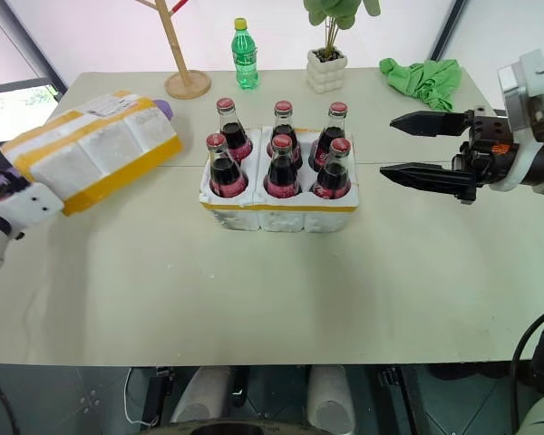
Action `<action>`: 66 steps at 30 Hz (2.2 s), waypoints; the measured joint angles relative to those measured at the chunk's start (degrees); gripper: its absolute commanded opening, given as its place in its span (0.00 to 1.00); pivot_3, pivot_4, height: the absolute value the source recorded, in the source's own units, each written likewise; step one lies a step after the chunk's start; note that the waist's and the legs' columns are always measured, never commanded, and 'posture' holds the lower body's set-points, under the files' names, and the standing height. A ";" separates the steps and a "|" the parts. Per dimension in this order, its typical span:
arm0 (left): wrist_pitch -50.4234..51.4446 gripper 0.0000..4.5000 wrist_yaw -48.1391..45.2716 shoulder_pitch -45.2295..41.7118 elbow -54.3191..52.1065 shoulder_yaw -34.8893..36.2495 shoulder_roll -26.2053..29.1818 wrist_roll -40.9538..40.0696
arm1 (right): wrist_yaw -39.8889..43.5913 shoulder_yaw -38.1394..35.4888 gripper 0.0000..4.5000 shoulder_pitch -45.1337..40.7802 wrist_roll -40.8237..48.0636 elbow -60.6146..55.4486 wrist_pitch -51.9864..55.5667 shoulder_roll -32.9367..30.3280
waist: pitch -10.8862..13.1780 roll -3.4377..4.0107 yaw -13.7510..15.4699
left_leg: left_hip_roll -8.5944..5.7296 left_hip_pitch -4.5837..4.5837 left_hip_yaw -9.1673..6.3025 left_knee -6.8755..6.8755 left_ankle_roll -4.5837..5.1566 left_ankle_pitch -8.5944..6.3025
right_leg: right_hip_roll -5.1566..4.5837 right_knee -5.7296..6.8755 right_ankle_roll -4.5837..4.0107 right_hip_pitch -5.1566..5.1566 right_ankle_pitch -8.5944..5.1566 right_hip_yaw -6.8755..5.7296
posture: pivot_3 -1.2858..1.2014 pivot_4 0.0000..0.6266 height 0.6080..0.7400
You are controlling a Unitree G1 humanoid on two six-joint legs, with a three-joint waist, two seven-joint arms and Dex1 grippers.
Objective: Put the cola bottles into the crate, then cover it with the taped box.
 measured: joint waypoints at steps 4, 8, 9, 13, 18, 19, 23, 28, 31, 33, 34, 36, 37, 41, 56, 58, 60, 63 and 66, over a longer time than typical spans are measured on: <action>-0.11 0.13 -1.67 -0.90 -1.92 3.06 2.61 -1.40 | -0.18 -0.03 1.00 0.32 -0.64 1.30 -0.07 -0.56 | 0.00 0.00 0.08 | 0.00 0.00 0.00 -0.01 0.00 0.00 | 0.00 -0.01 0.00 0.00 0.00 0.00 | 0.52 0.24 1.00; 0.17 0.13 -3.71 -4.24 -3.64 3.72 3.39 -2.64 | -0.23 -0.24 1.00 2.51 -1.58 2.55 -0.42 -1.57 | 0.00 -0.01 0.22 | -0.01 -0.05 0.01 0.00 0.00 0.00 | 0.00 -0.02 0.00 0.00 0.00 0.00 | 0.52 0.24 1.00; 0.19 0.13 -4.53 -5.77 -4.28 3.72 3.39 -3.00 | -0.28 -0.36 1.00 3.14 -1.95 2.89 -0.48 -1.91 | 0.00 -0.02 0.22 | -0.01 -0.06 0.01 0.01 0.00 0.00 | 0.00 -0.03 0.00 0.00 0.00 0.00 | 0.52 0.24 1.00; -0.13 0.13 -8.17 -14.29 -7.51 3.31 3.18 -5.02 | -0.21 -2.88 1.00 5.78 -1.93 3.01 -0.03 -3.90 | 0.01 -0.02 0.15 | -0.02 -0.10 0.01 0.03 0.00 0.01 | 0.01 -0.02 0.02 -0.01 0.01 0.00 | 0.52 0.24 1.00; -2.08 0.13 -14.51 -24.56 -12.43 0.81 0.13 -8.35 | -0.73 -6.83 1.00 8.14 -0.68 1.59 1.14 -5.06 | 0.00 -0.04 -0.04 | -0.01 -0.07 0.04 0.05 0.01 0.01 | 0.02 -0.01 0.04 0.01 0.02 0.01 | 0.52 0.24 1.00; -2.65 0.13 -16.07 -25.74 -13.49 0.07 -0.89 -9.25 | -0.90 -6.97 1.00 8.76 -0.58 1.17 1.15 -5.06 | 0.00 -0.04 -0.15 | -0.01 -0.07 0.04 0.05 0.01 0.01 | 0.02 -0.01 0.05 0.01 0.02 0.01 | 0.52 0.24 1.00; -4.12 0.13 -21.23 -27.80 -16.82 -3.81 -3.52 -10.51 | -2.18 -7.40 1.00 10.52 -0.34 0.52 1.19 -4.80 | 0.00 -0.04 -0.36 | 0.02 -0.02 0.09 0.07 0.01 0.02 | 0.07 0.02 0.06 0.01 0.03 0.08 | 0.52 0.24 1.00; -7.02 0.13 -24.42 -29.80 -21.26 -8.31 -7.03 -9.58 | -4.76 -7.75 1.00 11.51 0.90 -2.30 1.63 -3.26 | 0.01 -0.05 -0.16 | 0.03 -0.08 0.07 0.12 0.02 0.02 | 0.13 -0.01 0.08 0.01 0.04 0.14 | 0.52 0.24 1.00; -10.27 0.13 -24.42 -29.72 -23.07 -9.28 -7.26 -7.88 | -5.74 -7.98 1.00 12.46 1.48 -2.69 2.00 -2.74 | 0.01 -0.05 -0.12 | 0.03 -0.08 0.06 0.11 0.02 0.02 | 0.14 -0.01 0.08 0.01 0.04 0.15 | 0.52 0.24 1.00; -11.53 0.13 -24.41 -29.13 -24.27 -9.64 -8.07 -7.06 | -6.21 -7.99 1.00 12.71 1.67 -2.66 2.15 -2.45 | 0.01 -0.05 -0.03 | 0.03 -0.08 0.07 0.13 0.02 0.02 | 0.14 0.00 0.08 0.02 0.05 0.15 | 0.52 0.24 1.00; -11.86 0.13 -24.40 -28.76 -24.71 -9.83 -8.69 -6.65 | -6.36 -7.99 1.00 12.70 1.80 -2.64 2.16 -2.44 | 0.01 -0.05 -0.01 | 0.03 -0.08 0.06 0.15 0.03 0.02 | 0.15 0.01 0.08 0.02 0.05 0.16 | 0.52 0.24 1.00; -13.24 0.13 -24.18 -27.59 -24.88 -10.26 -9.04 -5.61 | -6.54 -7.99 1.00 12.69 1.88 -2.58 2.18 -2.44 | 0.01 -0.05 -0.08 | 0.04 -0.06 0.06 0.18 0.03 0.02 | 0.16 0.01 0.09 0.03 0.06 0.16 | 0.52 0.24 1.00; -13.99 0.13 -24.10 -27.17 -24.78 -10.48 -9.08 -4.90 | -6.61 -7.99 1.00 12.68 1.92 -2.54 2.20 -2.42 | 0.01 -0.05 -0.09 | 0.04 -0.06 0.06 0.19 0.03 0.02 | 0.16 0.01 0.08 0.03 0.07 0.16 | 0.52 0.24 1.00; -17.34 0.13 -22.90 -25.93 -23.19 -12.43 -9.64 -1.14 | -6.99 -7.93 1.00 10.88 2.30 -1.36 2.24 -2.23 | 0.01 -0.05 -0.06 | 0.05 -0.06 0.06 0.19 0.03 0.02 | 0.18 0.01 0.07 0.04 0.08 0.17 | 0.52 0.24 1.00; -25.46 0.13 -16.33 -21.74 -17.25 -14.44 -11.99 6.15 | -7.78 -8.20 1.00 11.56 3.04 -1.16 2.35 -0.52 | 0.00 -0.05 -0.03 | 0.07 -0.04 0.04 0.19 0.04 0.02 | 0.20 0.01 0.08 0.05 0.08 0.17 | 0.52 0.24 1.00; -25.92 0.13 -15.64 -21.19 -17.07 -14.43 -12.03 6.68 | -7.86 -8.22 1.00 11.56 3.09 -1.17 2.35 -0.51 | 0.00 -0.05 -0.03 | 0.07 -0.03 0.05 0.18 0.04 0.02 | 0.20 0.01 0.08 0.06 0.08 0.18 | 0.52 0.24 1.00; -26.26 0.24 -15.29 -20.93 -16.88 -14.41 -12.03 7.10 | -7.95 -8.24 1.00 11.55 3.19 -1.18 2.35 -0.50 | 0.00 -0.05 -0.03 | 0.07 -0.03 0.04 0.18 0.04 0.02 | 0.20 0.01 0.07 0.06 0.08 0.18 | 0.52 0.24 1.00; -26.55 0.57 -15.60 -20.27 -16.78 -14.42 -12.20 7.06 | -7.99 -8.24 1.00 11.55 3.48 -1.18 2.34 -0.49 | 0.00 -0.05 -0.05 | 0.07 -0.02 0.05 0.18 0.04 0.02 | 0.20 0.01 0.08 0.06 0.08 0.18 | 0.52 0.24 1.00; -26.98 0.92 -16.01 -19.28 -16.78 -14.53 -12.44 7.11 | -7.73 -8.24 1.00 11.62 3.49 -1.17 2.29 -0.50 | 0.00 -0.05 0.00 | 0.07 -0.02 0.05 0.18 0.04 0.02 | 0.20 0.01 0.07 0.06 0.08 0.18 | 0.52 0.24 1.00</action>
